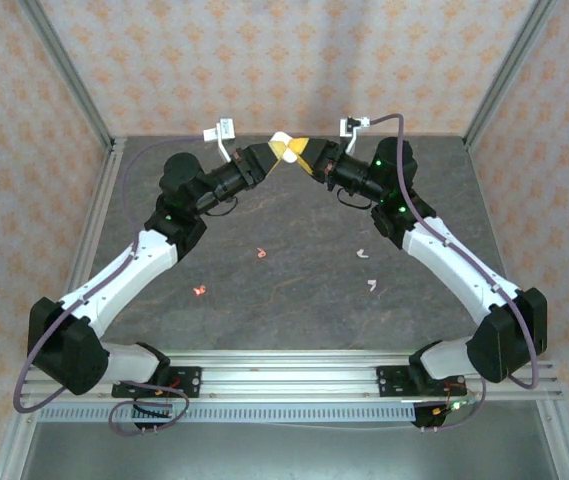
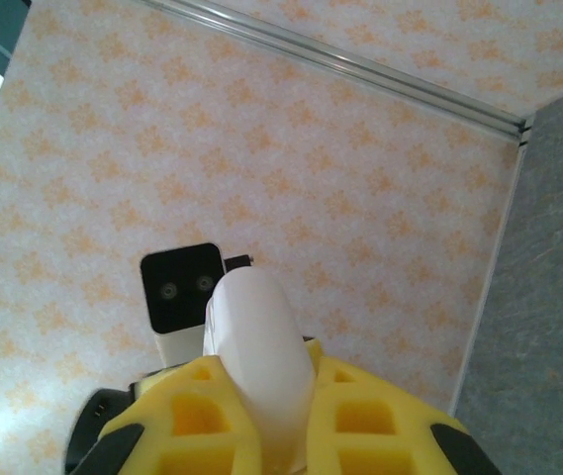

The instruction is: Insert wireless bluetooth earbuds into charging case

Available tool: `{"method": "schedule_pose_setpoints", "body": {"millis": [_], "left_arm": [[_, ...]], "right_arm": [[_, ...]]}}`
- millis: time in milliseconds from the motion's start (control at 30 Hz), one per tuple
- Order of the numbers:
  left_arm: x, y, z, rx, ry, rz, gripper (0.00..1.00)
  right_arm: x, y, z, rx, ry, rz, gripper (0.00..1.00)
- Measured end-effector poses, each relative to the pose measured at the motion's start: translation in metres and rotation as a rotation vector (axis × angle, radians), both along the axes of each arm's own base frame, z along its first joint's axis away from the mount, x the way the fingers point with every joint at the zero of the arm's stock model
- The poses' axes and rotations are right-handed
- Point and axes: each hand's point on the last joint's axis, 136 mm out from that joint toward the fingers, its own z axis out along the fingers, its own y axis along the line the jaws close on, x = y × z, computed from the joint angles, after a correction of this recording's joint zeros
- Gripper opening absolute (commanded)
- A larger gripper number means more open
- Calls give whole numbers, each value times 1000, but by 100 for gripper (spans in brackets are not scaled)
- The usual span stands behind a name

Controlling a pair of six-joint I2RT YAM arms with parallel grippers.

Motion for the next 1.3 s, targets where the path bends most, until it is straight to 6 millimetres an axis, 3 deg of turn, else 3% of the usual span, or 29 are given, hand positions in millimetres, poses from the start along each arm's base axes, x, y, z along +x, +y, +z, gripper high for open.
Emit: {"method": "schedule_pose_setpoints", "body": {"millis": [167, 300, 500, 633, 733, 1000, 1300], "left_arm": [[-6, -4, -14, 151, 38, -44, 48], [-15, 9, -22, 284, 23, -37, 50], [-50, 31, -8, 440, -147, -44, 54], [-73, 32, 4, 508, -309, -85, 58], [-81, 29, 1, 544, -373, -134, 61], [-75, 9, -27, 516, -288, -289, 59], [-71, -3, -18, 414, -259, -353, 43]], "right_arm": [[-3, -1, -15, -143, -71, -7, 1], [-8, -8, -21, -328, -160, -16, 2], [-29, -18, -25, -515, -308, 38, 6], [-43, -19, -25, -546, -374, 93, 6], [-50, -17, -22, -541, -412, 124, 6], [-62, -14, -15, -495, -454, 165, 6], [-67, -14, -5, -456, -479, 168, 6]]}}
